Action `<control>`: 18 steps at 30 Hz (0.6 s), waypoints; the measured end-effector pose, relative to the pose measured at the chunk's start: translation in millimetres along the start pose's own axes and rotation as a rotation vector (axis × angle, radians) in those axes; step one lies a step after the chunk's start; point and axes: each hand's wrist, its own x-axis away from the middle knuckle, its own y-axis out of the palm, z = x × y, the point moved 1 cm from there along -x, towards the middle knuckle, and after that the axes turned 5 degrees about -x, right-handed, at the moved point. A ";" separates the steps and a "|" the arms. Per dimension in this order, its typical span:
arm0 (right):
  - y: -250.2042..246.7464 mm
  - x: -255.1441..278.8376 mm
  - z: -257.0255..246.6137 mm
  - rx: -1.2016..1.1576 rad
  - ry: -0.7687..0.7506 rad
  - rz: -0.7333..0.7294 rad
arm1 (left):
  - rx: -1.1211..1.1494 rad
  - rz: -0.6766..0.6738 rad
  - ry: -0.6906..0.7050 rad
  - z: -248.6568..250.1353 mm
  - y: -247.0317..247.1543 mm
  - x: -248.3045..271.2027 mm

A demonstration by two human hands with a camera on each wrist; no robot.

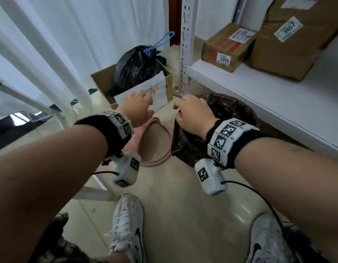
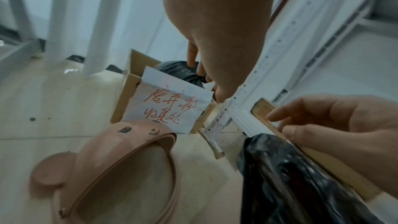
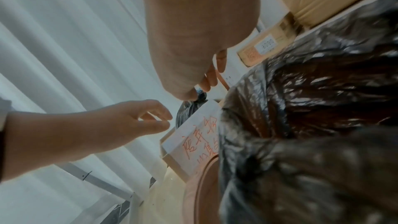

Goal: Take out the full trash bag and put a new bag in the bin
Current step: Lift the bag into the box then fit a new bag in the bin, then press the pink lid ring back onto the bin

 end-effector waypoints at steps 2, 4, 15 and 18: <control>8.2 -8.5 -11.5 0.018 -0.005 -0.018 | 0.041 -0.042 -0.087 -11.1 16.4 -1.3; 18.1 -19.7 -15.0 0.033 0.013 -0.038 | 0.100 -0.097 -0.156 -21.7 38.5 -2.7; 65.9 -56.4 -2.3 0.065 0.040 -0.103 | 0.126 -0.352 -0.289 -16.8 126.5 -23.6; 70.6 -57.6 0.0 0.072 0.053 -0.080 | 0.112 -0.378 -0.319 -18.7 144.7 -33.6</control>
